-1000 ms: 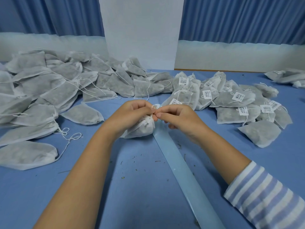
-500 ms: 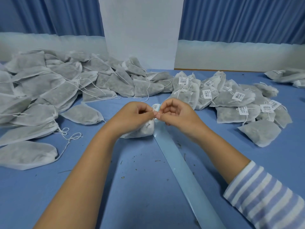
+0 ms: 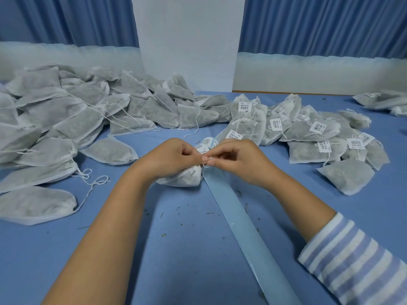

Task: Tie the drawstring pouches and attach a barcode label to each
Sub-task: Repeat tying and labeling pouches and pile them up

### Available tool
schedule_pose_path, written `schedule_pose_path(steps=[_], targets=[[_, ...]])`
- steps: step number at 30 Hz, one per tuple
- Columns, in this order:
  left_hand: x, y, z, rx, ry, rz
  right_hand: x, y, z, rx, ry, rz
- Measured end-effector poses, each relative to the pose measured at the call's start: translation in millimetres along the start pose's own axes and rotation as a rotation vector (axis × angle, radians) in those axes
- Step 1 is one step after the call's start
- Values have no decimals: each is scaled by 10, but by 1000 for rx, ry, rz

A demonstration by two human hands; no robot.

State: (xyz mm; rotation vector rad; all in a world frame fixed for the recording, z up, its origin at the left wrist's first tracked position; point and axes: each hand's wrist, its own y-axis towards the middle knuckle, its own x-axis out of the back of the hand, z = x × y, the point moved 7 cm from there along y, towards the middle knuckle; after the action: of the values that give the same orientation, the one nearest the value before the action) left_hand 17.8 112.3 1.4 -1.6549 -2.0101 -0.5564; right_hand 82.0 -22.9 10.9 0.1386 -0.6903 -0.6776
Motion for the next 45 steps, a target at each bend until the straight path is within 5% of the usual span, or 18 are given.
schedule_pose_path(steps=[9, 20, 26, 33, 45], targets=[[-1, 22, -9, -60, 60, -45, -135, -24, -205, -253, 148, 215], [15, 8, -81, -193, -6, -63, -141, -35, -184, -311, 271, 215], [3, 10, -16, -112, 20, -18, -22, -8, -109, -186, 212, 90], [-32, 4, 22, -65, 11, 44, 17, -14, 21, 57, -135, -75], [3, -2, 7, -81, -114, -28, 65, -37, 69, 82, -166, -232]])
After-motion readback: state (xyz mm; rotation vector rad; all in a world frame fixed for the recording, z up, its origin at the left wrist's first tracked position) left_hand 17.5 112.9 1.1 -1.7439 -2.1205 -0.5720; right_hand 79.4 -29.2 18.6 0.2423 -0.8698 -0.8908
